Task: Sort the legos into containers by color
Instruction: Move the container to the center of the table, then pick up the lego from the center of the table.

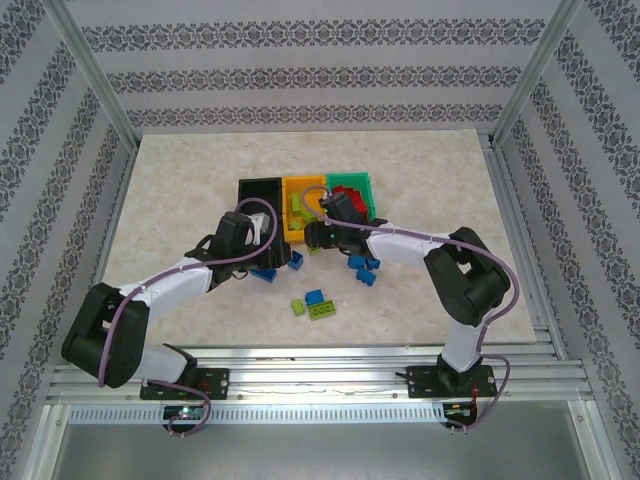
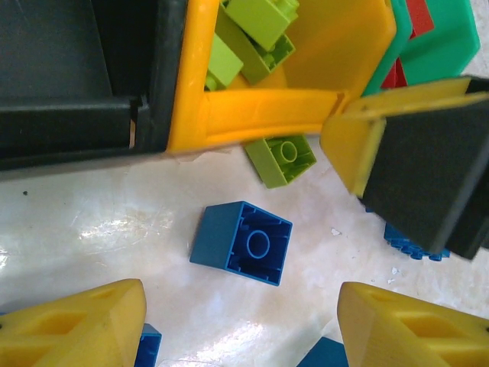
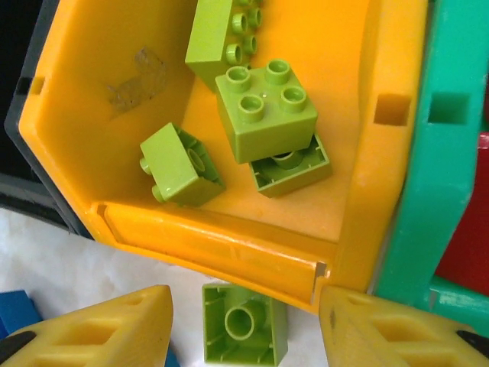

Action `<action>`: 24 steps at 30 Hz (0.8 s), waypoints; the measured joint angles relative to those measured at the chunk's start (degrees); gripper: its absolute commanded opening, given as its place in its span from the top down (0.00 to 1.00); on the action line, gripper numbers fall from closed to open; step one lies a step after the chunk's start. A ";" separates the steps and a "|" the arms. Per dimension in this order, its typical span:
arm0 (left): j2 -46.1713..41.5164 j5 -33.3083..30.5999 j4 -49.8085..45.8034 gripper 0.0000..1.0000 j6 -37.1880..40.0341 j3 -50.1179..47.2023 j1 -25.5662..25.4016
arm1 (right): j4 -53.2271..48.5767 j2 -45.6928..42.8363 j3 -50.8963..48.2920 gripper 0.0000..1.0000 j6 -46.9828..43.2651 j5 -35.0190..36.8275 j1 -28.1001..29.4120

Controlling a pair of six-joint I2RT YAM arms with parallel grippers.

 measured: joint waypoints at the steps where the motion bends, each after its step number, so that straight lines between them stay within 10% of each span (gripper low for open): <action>1: -0.26 -0.13 0.00 0.33 0.00 -0.02 0.00 | 0.00 0.31 0.39 0.46 -0.04 -0.07 -0.07; 24: -1.03 0.04 0.24 0.33 -0.20 -0.11 0.00 | -6.80 0.98 -0.28 0.45 -4.96 5.81 5.29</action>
